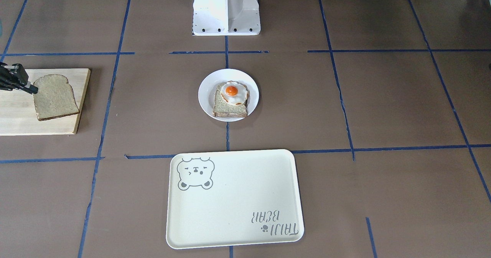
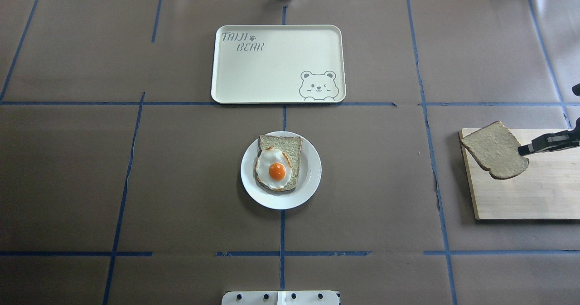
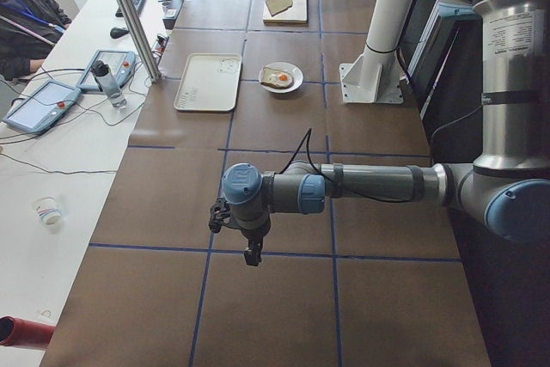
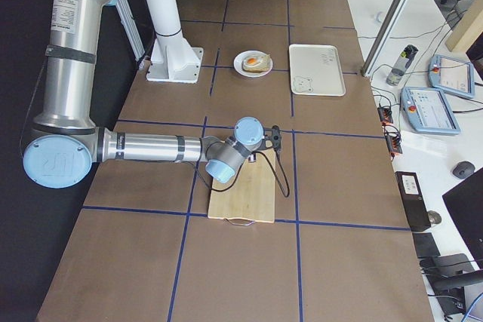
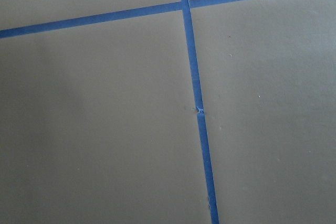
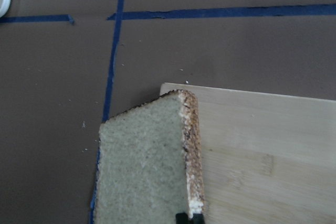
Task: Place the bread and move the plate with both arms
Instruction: 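Lift the bread slice with the right gripper and carry it toward the plate, then lower the bread onto the egg toast and open the right gripper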
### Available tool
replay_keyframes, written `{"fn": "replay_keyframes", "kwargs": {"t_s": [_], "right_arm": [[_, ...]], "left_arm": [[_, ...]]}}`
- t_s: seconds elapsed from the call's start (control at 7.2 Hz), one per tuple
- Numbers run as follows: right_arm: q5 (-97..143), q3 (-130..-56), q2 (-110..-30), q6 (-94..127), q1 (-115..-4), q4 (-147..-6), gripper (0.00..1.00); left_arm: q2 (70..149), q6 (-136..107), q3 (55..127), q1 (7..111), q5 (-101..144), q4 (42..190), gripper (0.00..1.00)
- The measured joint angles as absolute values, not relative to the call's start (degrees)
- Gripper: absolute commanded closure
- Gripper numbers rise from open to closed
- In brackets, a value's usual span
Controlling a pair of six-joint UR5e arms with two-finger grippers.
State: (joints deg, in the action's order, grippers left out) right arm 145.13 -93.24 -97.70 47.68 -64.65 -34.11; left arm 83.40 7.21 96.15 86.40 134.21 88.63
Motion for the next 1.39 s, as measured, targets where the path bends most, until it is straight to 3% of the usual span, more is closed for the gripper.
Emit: {"fn": "replay_keyframes", "kwargs": {"t_s": [0.56,0.97,1.39], "right_arm": [[143.1,-97.0,-82.5,71.0,-59.2,-34.1,1.00],[122.5,-98.7,-72.3,85.1,-42.4,-34.4,1.00],[100.3,-98.7,-67.5,89.3,-28.0,-38.6,1.00]], "left_arm": [[83.4,7.2,96.2,86.4,134.2,88.7,0.00],[83.4,7.2,96.2,86.4,134.3,88.7,0.00],[83.4,7.2,96.2,86.4,134.2,88.7,0.00]]}}
